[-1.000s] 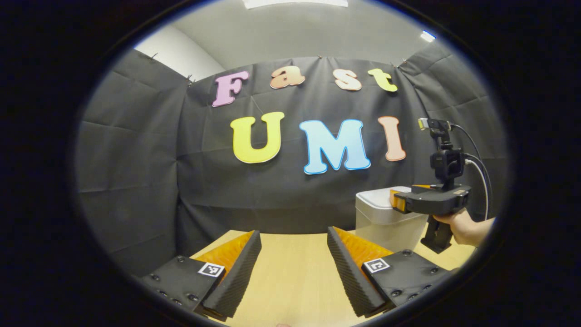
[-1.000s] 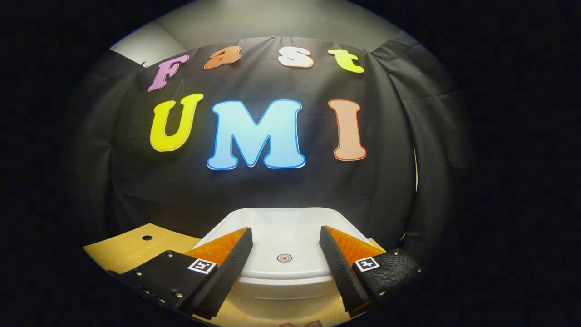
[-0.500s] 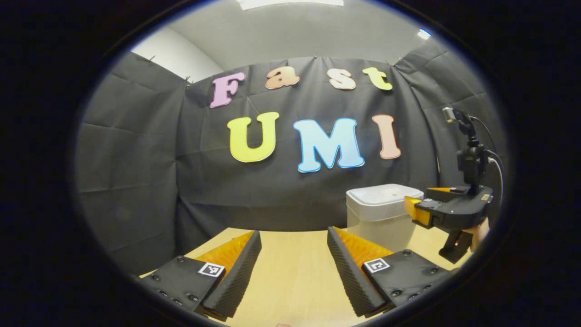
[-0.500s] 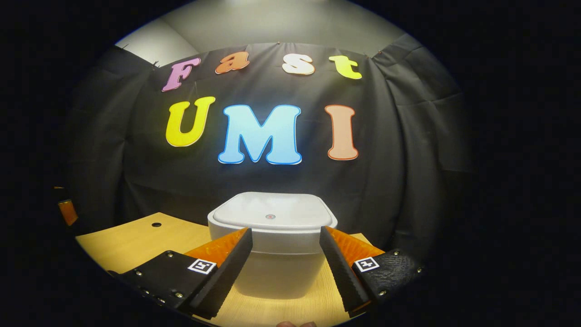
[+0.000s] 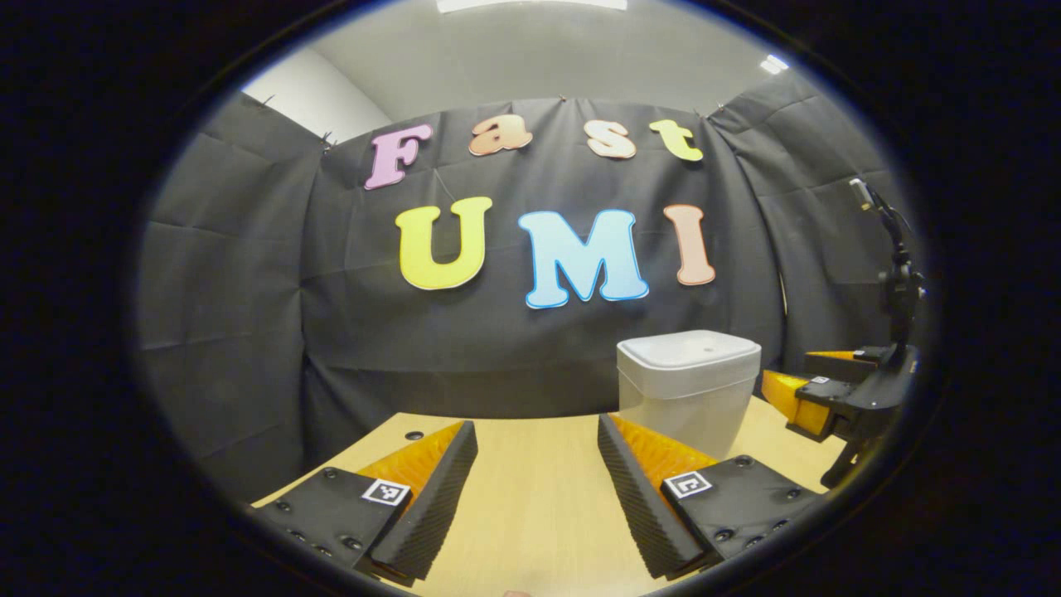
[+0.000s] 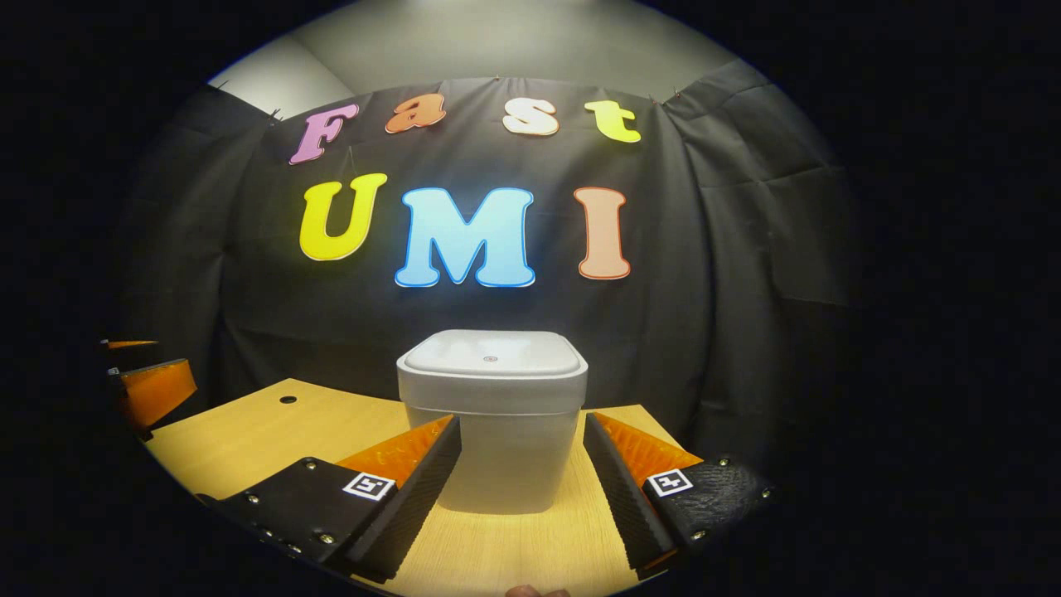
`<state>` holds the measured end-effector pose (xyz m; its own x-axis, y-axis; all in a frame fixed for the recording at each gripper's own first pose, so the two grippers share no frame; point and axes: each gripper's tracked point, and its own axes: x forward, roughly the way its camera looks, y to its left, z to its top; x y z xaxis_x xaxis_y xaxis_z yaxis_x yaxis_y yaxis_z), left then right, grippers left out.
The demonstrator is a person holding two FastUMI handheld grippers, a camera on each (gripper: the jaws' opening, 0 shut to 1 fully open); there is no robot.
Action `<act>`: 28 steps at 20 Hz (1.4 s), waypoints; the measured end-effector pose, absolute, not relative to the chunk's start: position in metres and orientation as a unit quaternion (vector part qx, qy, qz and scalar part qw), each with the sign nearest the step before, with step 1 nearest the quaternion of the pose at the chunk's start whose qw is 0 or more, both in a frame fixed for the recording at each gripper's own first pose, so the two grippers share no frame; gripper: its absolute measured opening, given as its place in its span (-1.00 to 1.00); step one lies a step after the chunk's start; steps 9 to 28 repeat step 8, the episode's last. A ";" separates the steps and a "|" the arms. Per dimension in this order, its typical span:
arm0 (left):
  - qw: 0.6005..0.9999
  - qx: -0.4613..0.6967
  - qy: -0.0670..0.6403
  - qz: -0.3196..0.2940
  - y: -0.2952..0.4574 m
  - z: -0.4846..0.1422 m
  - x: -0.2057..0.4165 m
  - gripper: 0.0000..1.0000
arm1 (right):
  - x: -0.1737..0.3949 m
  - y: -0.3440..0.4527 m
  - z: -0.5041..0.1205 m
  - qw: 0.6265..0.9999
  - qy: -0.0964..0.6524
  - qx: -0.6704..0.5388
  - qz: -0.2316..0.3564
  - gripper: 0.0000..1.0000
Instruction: Press the lid of the desktop garbage bin to open it, pick up the crumpled paper on the desktop and throw it into the bin, then pick up the pop can on the desktop and drop it into the bin, and finally close the garbage bin lid.
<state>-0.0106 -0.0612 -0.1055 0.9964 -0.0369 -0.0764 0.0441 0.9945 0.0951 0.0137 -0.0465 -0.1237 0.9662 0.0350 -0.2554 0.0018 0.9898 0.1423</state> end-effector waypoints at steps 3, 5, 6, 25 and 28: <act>0.997 0.049 0.048 -0.032 -0.054 -0.116 -0.003 0.87 | -0.005 -0.041 -0.122 0.988 0.136 0.068 -0.002 0.90; 0.997 0.045 0.056 -0.040 -0.050 -0.124 -0.001 1.00 | -0.016 -0.038 -0.119 0.989 0.137 0.063 -0.009 0.89; 0.996 0.042 0.059 -0.043 -0.048 -0.127 0.002 0.92 | -0.021 -0.037 -0.117 0.989 0.137 0.060 -0.012 0.90; 0.996 0.041 0.062 -0.050 -0.045 -0.132 0.006 1.00 | -0.029 -0.033 -0.115 0.989 0.139 0.058 -0.015 0.89; 0.996 0.041 0.062 -0.050 -0.045 -0.132 0.006 1.00 | -0.029 -0.033 -0.115 0.989 0.139 0.058 -0.015 0.89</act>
